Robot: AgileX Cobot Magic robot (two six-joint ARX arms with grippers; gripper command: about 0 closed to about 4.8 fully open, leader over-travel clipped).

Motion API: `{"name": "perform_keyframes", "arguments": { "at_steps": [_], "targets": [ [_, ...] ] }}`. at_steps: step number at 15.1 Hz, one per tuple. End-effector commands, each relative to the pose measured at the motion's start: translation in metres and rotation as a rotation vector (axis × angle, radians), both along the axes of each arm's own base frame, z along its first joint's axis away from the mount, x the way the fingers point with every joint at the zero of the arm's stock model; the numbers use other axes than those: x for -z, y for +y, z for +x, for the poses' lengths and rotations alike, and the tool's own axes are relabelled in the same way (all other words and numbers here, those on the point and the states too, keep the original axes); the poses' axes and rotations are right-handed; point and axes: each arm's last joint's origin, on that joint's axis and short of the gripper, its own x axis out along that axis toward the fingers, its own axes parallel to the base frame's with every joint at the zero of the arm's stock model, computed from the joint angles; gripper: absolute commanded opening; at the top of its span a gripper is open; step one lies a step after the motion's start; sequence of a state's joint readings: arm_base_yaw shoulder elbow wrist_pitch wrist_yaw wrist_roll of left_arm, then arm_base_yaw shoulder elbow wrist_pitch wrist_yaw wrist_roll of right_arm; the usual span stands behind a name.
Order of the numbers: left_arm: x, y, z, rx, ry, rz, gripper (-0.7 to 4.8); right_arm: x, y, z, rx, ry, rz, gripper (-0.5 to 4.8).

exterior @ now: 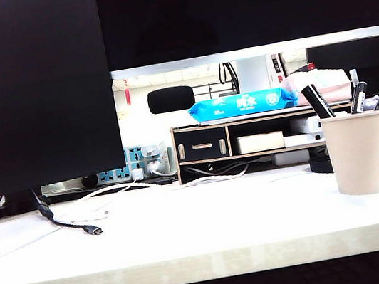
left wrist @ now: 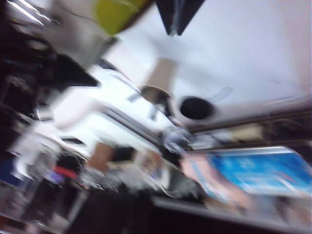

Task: Pick up the marker and insert it into the paper cup.

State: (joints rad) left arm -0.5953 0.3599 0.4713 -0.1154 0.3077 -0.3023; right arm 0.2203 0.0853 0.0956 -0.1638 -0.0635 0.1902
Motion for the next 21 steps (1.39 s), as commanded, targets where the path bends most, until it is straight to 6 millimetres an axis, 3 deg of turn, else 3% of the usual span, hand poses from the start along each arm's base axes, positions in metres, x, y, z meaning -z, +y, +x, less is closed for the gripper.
{"name": "perform_keyframes", "arguments": {
  "at_steps": [1,3,7,13,16,21],
  "targets": [
    [0.009,0.026,-0.030,-0.149,-0.022,0.044,-0.05,0.002,0.000,-0.001,-0.010,0.030,-0.005,-0.06],
    [0.013,0.039,-0.046,-0.236,-0.043,0.028,-0.05,0.003,0.000,-0.001,-0.009,0.044,-0.008,-0.06],
    [0.022,0.038,-0.041,-0.290,-0.032,0.036,-0.05,0.002,0.000,-0.002,-0.017,0.033,-0.005,-0.06],
    [0.091,0.021,-0.013,-0.355,0.118,0.101,-0.05,0.002,0.000,-0.002,-0.017,0.031,-0.004,-0.06],
    [0.115,0.019,-0.008,-0.399,0.165,0.152,-0.05,0.002,0.000,-0.002,-0.017,0.031,-0.004,-0.06],
    [0.120,0.020,-0.009,-0.394,0.194,0.182,-0.05,0.002,0.000,-0.002,-0.017,0.031,-0.004,-0.06]
  ]
}}
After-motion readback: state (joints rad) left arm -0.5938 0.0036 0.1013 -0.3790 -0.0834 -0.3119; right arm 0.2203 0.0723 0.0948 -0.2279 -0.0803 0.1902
